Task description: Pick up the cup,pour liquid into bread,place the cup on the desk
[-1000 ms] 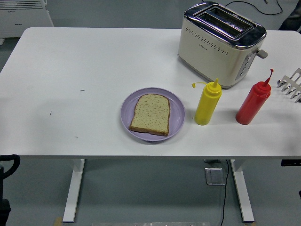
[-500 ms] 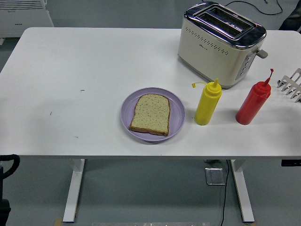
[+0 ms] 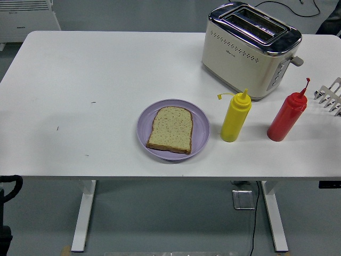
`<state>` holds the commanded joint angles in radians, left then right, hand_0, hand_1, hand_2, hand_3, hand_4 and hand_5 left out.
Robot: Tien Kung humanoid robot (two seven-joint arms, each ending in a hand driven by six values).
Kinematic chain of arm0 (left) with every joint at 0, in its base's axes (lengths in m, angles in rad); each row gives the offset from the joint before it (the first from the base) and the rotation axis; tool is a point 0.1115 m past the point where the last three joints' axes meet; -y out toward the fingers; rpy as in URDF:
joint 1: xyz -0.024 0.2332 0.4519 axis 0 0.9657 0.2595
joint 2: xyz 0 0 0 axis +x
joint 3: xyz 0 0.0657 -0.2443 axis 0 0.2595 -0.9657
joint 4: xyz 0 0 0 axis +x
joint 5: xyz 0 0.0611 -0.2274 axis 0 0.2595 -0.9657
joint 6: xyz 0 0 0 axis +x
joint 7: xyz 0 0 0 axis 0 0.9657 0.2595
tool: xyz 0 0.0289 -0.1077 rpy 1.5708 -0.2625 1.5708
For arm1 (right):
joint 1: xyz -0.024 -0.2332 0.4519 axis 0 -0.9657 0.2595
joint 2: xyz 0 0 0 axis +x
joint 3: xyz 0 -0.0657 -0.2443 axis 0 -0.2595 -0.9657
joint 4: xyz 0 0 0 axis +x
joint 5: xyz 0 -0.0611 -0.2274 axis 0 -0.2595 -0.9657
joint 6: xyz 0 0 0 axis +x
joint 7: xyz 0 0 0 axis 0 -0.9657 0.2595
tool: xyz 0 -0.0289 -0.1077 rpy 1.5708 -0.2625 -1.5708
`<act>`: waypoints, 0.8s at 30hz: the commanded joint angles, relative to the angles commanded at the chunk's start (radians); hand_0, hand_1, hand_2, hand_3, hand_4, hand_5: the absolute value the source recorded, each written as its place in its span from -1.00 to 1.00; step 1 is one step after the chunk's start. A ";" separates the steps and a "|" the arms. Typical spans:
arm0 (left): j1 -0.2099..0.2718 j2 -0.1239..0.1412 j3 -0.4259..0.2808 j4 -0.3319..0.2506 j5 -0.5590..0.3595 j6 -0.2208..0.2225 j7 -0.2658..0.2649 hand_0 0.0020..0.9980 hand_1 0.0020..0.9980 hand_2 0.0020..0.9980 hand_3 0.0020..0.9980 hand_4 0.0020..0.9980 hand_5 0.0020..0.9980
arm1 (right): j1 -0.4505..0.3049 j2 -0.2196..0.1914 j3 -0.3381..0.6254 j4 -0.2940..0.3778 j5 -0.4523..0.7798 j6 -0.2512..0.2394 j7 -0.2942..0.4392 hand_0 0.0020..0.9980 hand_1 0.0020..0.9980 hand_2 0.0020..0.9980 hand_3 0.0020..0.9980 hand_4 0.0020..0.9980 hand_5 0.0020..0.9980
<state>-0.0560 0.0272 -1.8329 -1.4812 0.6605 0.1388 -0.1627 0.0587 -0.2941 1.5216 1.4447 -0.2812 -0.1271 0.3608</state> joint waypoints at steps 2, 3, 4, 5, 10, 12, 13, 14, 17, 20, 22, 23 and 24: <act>0.000 0.000 0.000 0.000 0.000 0.000 0.000 0.44 0.48 0.48 0.34 0.30 1.00 | 0.004 0.002 0.002 -0.002 -0.015 -0.003 -0.001 0.61 0.51 0.54 0.60 0.39 -0.10; 0.000 0.000 0.000 0.000 0.000 0.000 0.000 0.44 0.48 0.48 0.34 0.30 1.00 | 0.008 0.004 0.004 -0.004 -0.031 -0.007 -0.002 0.61 0.51 0.54 0.60 0.39 -0.10; 0.000 0.000 0.000 0.000 0.000 0.000 0.000 0.44 0.48 0.48 0.34 0.30 1.00 | 0.010 0.004 0.004 -0.005 -0.035 -0.008 -0.002 0.61 0.51 0.54 0.60 0.39 -0.10; 0.000 0.000 0.000 0.000 0.000 0.000 0.000 0.44 0.47 0.47 0.34 0.30 1.00 | 0.012 0.004 0.005 -0.007 -0.040 -0.010 -0.003 0.61 0.51 0.54 0.60 0.37 -0.08; 0.000 0.000 0.001 0.000 0.000 0.000 0.001 0.44 0.47 0.47 0.34 0.30 1.00 | 0.017 0.006 0.007 -0.012 -0.057 -0.013 -0.008 0.61 0.51 0.54 0.60 0.37 -0.08; 0.001 0.000 0.000 0.000 0.000 0.000 0.001 0.44 0.47 0.47 0.34 0.30 1.00 | 0.017 0.008 0.007 -0.013 -0.063 -0.014 -0.010 0.61 0.51 0.54 0.60 0.36 -0.05; 0.001 0.000 0.000 0.000 0.000 0.000 0.001 0.44 0.47 0.47 0.34 0.30 1.00 | 0.018 0.008 0.006 -0.014 -0.066 -0.014 -0.011 0.61 0.51 0.54 0.60 0.36 -0.05; 0.001 0.000 0.000 0.000 0.000 0.001 0.001 0.44 0.47 0.47 0.34 0.30 1.00 | 0.018 0.008 0.006 -0.015 -0.067 -0.014 -0.011 0.61 0.51 0.54 0.60 0.36 -0.05; 0.000 0.000 0.000 0.000 0.000 0.000 0.001 0.44 0.47 0.47 0.34 0.30 1.00 | 0.019 0.009 0.007 -0.016 -0.068 -0.015 -0.011 0.61 0.51 0.54 0.60 0.37 0.00; 0.000 0.000 0.000 0.000 0.000 0.000 0.001 0.44 0.47 0.47 0.34 0.30 1.00 | 0.019 0.010 0.009 -0.018 -0.068 -0.015 -0.011 0.61 0.51 0.54 0.60 0.37 0.00; -0.001 0.001 0.000 -0.001 0.000 0.000 0.001 0.44 0.47 0.47 0.34 0.30 1.00 | 0.020 0.010 0.010 -0.020 -0.067 -0.016 -0.009 0.61 0.51 0.54 0.60 0.37 0.00; -0.001 0.001 0.000 -0.001 0.001 0.000 0.001 0.44 0.47 0.47 0.34 0.30 1.00 | 0.020 0.011 0.010 -0.022 -0.067 -0.017 -0.009 0.61 0.52 0.54 0.60 0.38 0.00; -0.001 0.001 0.000 -0.001 0.000 0.000 0.001 0.44 0.47 0.47 0.34 0.30 1.00 | 0.020 0.011 0.010 -0.023 -0.066 -0.017 -0.009 0.61 0.52 0.54 0.60 0.38 0.00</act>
<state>-0.0571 0.0279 -1.8331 -1.4819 0.6609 0.1390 -0.1617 0.0782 -0.2830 1.5315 1.4222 -0.3477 -0.1445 0.3517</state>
